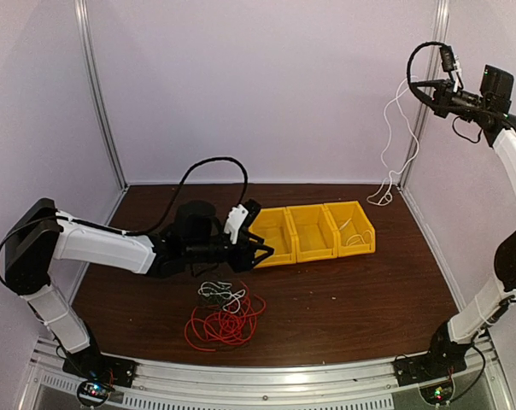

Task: Untangle the cables
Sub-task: Untie one of the twisted cables from the tangled cable pile, then place the untangled cable in the bin.

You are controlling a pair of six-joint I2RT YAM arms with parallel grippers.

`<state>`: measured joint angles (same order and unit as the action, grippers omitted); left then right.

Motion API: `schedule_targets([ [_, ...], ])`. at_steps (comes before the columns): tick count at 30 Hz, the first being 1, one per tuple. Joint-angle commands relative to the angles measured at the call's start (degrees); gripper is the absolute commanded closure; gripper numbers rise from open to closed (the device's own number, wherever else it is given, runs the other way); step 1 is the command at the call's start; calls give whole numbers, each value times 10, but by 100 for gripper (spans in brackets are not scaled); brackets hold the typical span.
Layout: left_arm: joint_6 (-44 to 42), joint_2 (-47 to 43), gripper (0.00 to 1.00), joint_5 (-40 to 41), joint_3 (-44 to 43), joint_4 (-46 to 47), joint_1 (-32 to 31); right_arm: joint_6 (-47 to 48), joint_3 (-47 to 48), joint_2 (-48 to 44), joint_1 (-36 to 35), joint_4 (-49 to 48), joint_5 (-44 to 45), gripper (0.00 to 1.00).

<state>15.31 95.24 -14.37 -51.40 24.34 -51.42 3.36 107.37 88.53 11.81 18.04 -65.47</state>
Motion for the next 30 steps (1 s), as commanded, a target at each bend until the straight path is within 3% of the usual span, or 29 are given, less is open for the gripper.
schedule_targets([
  [1, -5, -2, 54, 24, -5, -4, 3, 19, -54, -24, -5, -18, 25, 100],
  [8, -11, -3, 54, 47, -7, -24, 4, 52, -103, -47, -11, -11, 44, 100],
  [23, -4, 4, 54, 63, -24, -62, 15, 69, 34, -19, -35, 49, 33, 100],
  [30, -7, -2, 54, 73, -20, -64, 20, 79, 32, -14, -53, 62, 37, 100],
])
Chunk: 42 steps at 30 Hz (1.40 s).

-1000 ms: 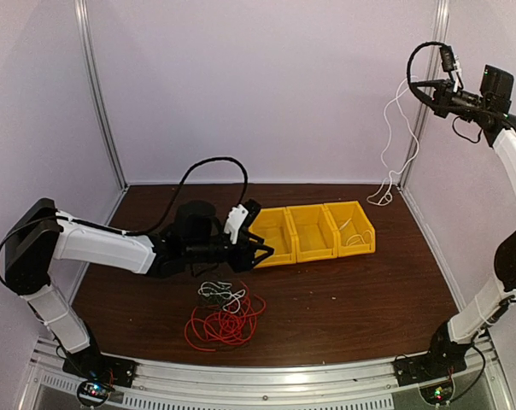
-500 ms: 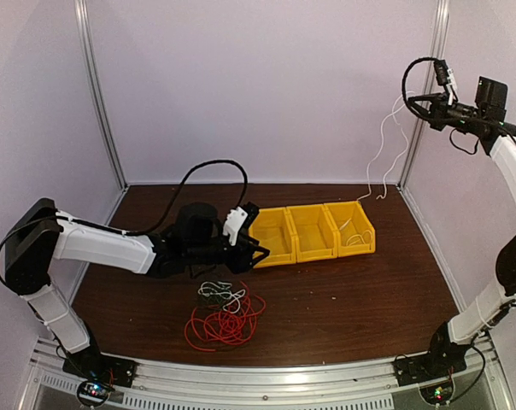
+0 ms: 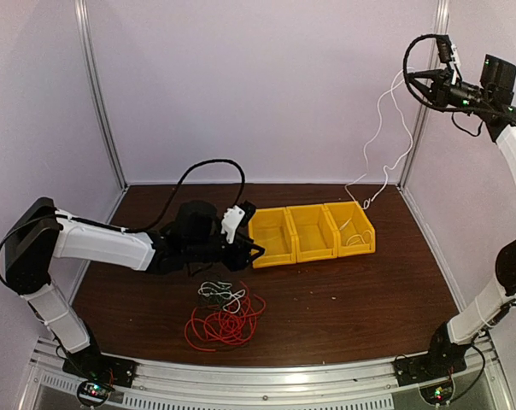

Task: Untangle the cables
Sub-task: Place the untangled cable in the bin.

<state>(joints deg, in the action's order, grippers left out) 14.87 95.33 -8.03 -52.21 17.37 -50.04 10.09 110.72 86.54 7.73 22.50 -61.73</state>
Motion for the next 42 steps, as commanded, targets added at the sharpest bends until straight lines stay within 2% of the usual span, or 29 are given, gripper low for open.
schedule_targets([
  [1, -4, -3, 54, 9, -12, 6, 7, 16, -10, 4, -13, 18, 3, 100],
  [19, -3, 8, 54, 6, -12, 7, 10, 77, -198, 8, -27, -19, 73, 100],
  [27, -3, 13, 54, 9, -11, 7, 11, 108, -264, 28, -64, -25, 110, 100],
  [33, 5, 14, 54, 9, -10, 9, 11, 127, -274, 60, -77, -34, 168, 100],
  [42, 6, 4, 54, 17, -2, 7, 11, 104, -225, 136, -77, -52, 254, 100],
])
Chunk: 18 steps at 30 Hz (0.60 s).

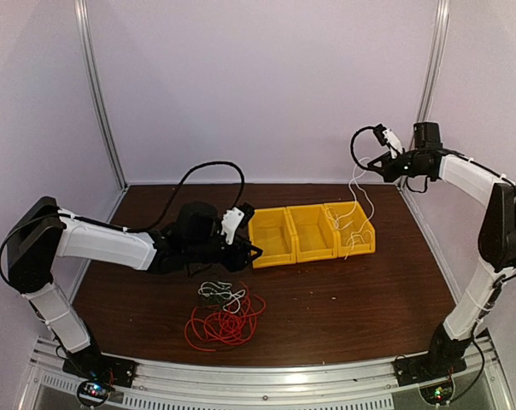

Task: Untangle the cables
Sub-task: Place the untangled cable in the bin.

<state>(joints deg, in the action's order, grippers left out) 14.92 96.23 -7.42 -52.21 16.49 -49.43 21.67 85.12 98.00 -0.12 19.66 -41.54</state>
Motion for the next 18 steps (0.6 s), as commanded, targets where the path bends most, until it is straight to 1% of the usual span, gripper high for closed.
schedule_targets([
  [1, 6, -6, 54, 11, -2, 15, 5, -15, 35, 27, 1, -25, 56, 100],
  [3, 6, -8, 54, 11, -1, 14, 5, -23, 42, 33, 1, -31, 70, 100],
  [5, 6, -9, 54, 11, 0, 13, 5, -23, 43, 36, -15, -32, 86, 100],
  [8, 6, -7, 54, 12, 0, 11, 4, -12, 26, 37, -28, -33, 110, 100],
  [12, 9, -8, 54, 13, 1, 13, 5, -4, -14, 33, -45, -30, 90, 100],
  [15, 17, -5, 54, 14, 8, 25, 4, 0, -37, 38, -68, -24, 95, 100],
  [18, 25, -4, 54, 10, 15, 34, 5, -7, -43, 60, -76, -17, 100, 100],
])
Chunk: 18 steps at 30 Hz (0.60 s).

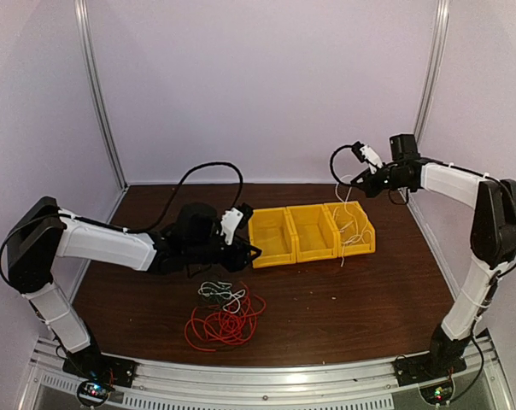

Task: Untangle the cables
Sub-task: Place the untangled cable in the bin.

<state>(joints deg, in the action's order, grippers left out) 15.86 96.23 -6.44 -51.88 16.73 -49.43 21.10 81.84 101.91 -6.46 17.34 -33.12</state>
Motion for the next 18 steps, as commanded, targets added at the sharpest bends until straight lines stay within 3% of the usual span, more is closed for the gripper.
schedule_targets([
  [1, 16, -4, 54, -1, 13, 32, 4, -3, -10, 31, -15, 7, 22, 100],
  [8, 14, -16, 54, 9, 25, 29, 5, -3, 24, 104, -19, 45, 61, 100],
  [18, 20, -11, 54, 7, 35, 45, 4, 31, -8, 110, -67, 65, 122, 100],
])
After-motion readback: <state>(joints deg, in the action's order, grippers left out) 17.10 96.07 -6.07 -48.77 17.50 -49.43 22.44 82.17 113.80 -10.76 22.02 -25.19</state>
